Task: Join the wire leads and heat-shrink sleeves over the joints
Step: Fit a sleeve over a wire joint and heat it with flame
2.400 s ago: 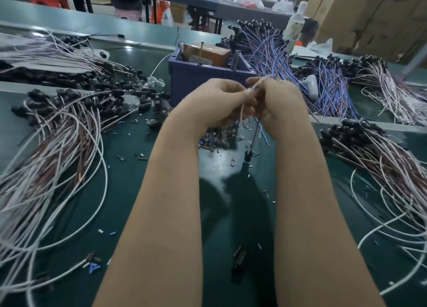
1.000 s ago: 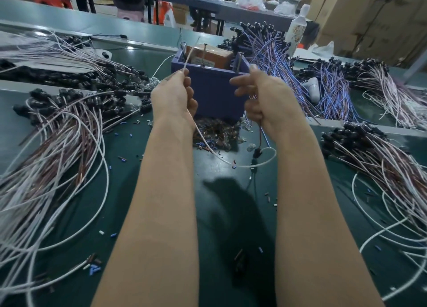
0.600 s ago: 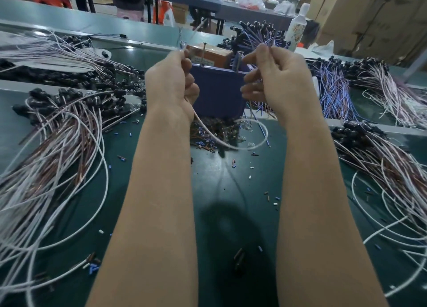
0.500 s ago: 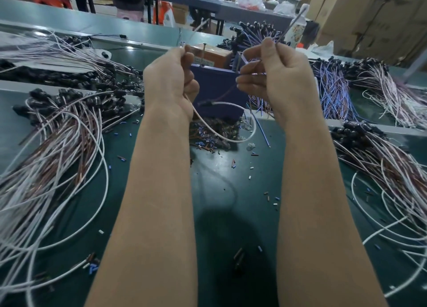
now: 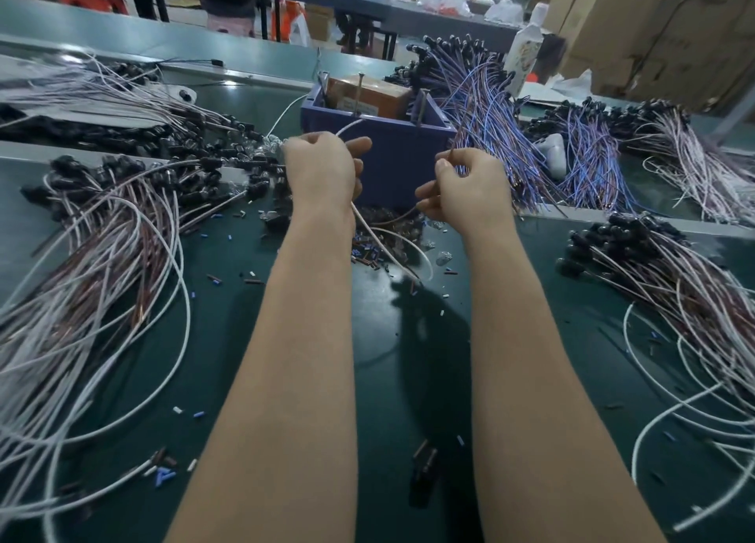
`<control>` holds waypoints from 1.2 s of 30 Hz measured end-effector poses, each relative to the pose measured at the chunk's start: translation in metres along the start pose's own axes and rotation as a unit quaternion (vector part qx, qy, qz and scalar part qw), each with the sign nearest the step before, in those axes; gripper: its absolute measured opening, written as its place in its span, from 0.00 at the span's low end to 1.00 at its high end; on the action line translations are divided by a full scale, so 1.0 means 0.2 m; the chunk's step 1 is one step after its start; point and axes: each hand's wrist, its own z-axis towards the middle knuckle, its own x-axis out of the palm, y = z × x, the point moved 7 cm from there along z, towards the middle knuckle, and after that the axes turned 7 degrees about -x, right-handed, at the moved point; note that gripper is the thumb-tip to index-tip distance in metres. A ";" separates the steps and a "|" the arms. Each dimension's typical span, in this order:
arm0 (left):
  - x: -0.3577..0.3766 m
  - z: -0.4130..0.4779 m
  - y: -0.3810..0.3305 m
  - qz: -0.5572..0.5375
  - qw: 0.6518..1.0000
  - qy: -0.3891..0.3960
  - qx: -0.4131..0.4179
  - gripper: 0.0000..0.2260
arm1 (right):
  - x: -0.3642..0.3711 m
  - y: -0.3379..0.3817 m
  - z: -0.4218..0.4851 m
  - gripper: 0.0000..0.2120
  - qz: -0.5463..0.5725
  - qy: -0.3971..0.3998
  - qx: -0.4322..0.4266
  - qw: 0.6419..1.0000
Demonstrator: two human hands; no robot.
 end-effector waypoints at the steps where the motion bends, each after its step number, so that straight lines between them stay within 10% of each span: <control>1: 0.01 -0.01 0.00 0.016 1.000 0.001 0.015 0.10 | 0.00 0.01 0.00 0.12 -0.017 -0.003 -0.009 1.000; 8: 0.01 -0.06 -0.08 0.044 0.984 -0.046 0.168 0.12 | 0.01 0.06 0.00 0.16 -0.089 -0.009 -0.072 0.993; 36: 0.02 0.01 0.03 -0.022 0.996 0.021 0.080 0.10 | 0.03 0.06 -0.01 0.15 -0.131 0.030 -0.061 0.989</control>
